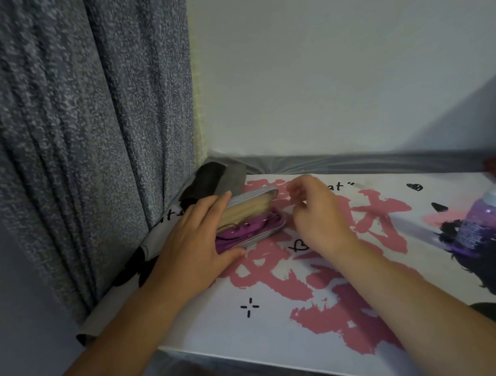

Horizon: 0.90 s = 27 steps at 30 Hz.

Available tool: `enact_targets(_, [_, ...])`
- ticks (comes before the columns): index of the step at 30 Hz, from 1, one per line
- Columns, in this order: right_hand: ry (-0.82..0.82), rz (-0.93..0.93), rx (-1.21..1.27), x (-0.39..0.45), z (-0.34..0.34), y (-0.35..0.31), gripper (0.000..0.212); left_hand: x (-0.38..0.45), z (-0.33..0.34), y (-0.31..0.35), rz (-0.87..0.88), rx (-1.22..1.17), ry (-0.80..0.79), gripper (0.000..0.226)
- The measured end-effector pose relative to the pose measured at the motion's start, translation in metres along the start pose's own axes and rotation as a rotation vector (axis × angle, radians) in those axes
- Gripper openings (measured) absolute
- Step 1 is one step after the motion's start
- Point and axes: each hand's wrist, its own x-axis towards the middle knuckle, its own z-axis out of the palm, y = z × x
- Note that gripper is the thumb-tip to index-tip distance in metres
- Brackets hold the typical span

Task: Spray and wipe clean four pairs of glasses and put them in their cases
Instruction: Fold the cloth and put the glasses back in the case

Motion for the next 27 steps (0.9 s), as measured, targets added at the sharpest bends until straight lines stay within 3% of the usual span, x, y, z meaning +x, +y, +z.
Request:
enact_targets(6, [-0.017,0.113,0.091,0.0035,-0.0015,0.0049,0.045,0.0035,-0.0003,-0.0031,-0.001,-0.024,-0.008,0.094])
enact_targets(12, [-0.03,0.058,0.08,0.0015,0.0011,0.0029,0.025,0.0038,0.0003,-0.0075,0.034,-0.028,0.007,0.088])
enact_targets(21, [-0.072,0.023,0.028,-0.0005,0.0006,0.0006,0.032,0.0032,0.0022,-0.0106,0.061,-0.041,0.024,0.078])
enact_targets(27, [-0.112,0.048,0.083,-0.0032,-0.0006,-0.0016,0.04,0.0014,0.0032,-0.009,0.162,-0.092,0.005,0.045])
